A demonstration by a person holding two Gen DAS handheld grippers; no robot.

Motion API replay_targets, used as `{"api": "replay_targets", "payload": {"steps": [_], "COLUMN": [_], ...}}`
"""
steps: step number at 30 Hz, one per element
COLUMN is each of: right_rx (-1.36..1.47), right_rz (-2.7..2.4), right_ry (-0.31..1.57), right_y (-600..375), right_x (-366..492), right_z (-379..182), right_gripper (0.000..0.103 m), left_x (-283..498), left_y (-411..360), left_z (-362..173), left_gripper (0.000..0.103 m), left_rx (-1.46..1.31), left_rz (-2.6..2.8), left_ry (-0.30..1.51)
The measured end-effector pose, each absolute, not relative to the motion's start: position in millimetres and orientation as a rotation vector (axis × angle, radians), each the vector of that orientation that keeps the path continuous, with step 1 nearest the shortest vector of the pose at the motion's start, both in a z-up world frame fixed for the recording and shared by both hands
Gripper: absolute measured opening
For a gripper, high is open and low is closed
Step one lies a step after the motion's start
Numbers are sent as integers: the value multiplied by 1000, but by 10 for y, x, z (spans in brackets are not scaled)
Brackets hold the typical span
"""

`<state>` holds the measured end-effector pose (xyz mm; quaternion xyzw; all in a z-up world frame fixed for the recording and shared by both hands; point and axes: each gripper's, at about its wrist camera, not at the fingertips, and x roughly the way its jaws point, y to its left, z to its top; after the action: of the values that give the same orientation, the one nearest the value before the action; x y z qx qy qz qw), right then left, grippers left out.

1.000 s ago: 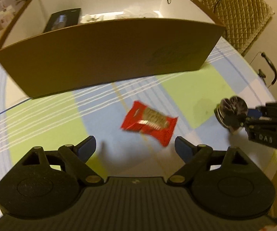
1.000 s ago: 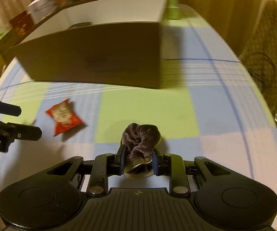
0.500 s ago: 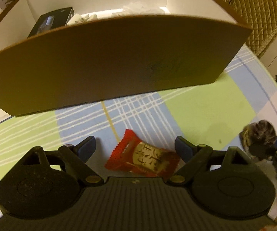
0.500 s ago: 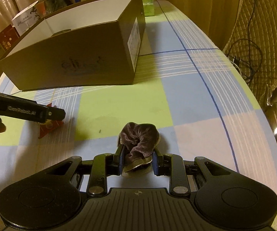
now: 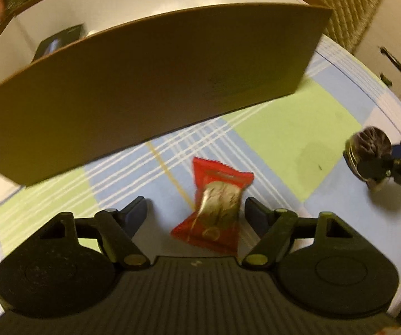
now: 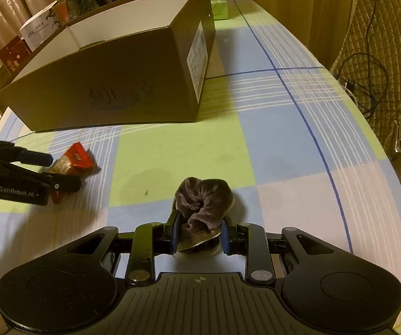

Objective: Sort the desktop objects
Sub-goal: 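Grasp the brown scrunchie with right tool while left tool grasps red packet, then carry the red packet and scrunchie over the cardboard box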

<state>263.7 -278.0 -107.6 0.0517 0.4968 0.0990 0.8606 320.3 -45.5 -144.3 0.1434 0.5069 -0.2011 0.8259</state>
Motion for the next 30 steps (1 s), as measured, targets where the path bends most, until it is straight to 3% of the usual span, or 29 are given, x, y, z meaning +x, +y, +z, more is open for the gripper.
{"api": "replay_targets", "payload": {"steps": [3, 5, 8, 10, 12, 20, 21, 24, 30], "right_rx": [111, 115, 114, 112, 118, 77, 68, 41, 30], "right_rz": [210, 207, 187, 172, 168, 168, 173, 214, 265], "right_ry": [1044, 1044, 1040, 1034, 1027, 1007, 1007, 1010, 1003], "right_y": [-2784, -2790, -2795, -2807, -2827, -2769, -2750, -2683, -2574], "right_x": [2641, 2639, 2635, 2629, 2631, 2678, 2684, 2688, 2672], "right_z": [-1070, -1067, -1063, -1059, -1056, -1078, -1083, -1107, -1062], "right_gripper": [26, 27, 43, 52, 55, 58, 58, 33, 22], "left_x": [3230, 3252, 3293, 3276, 3248, 3129, 3118, 3083, 2962], "left_y": [-514, -531, -566, -554, -520, -342, -314, -212, -45], "left_z": [-1449, -1435, -1444, -1453, -1452, -1429, -1426, -1405, -1305], "left_gripper": [73, 56, 35, 32, 30, 23, 23, 23, 23], "left_rx": [338, 324, 290, 298, 290, 260, 255, 236, 200], "left_rz": [-453, -477, -509, -509, -506, -447, -439, -413, -376], "left_ry": [1062, 1061, 1063, 1053, 1052, 1064, 1066, 1069, 1063]}}
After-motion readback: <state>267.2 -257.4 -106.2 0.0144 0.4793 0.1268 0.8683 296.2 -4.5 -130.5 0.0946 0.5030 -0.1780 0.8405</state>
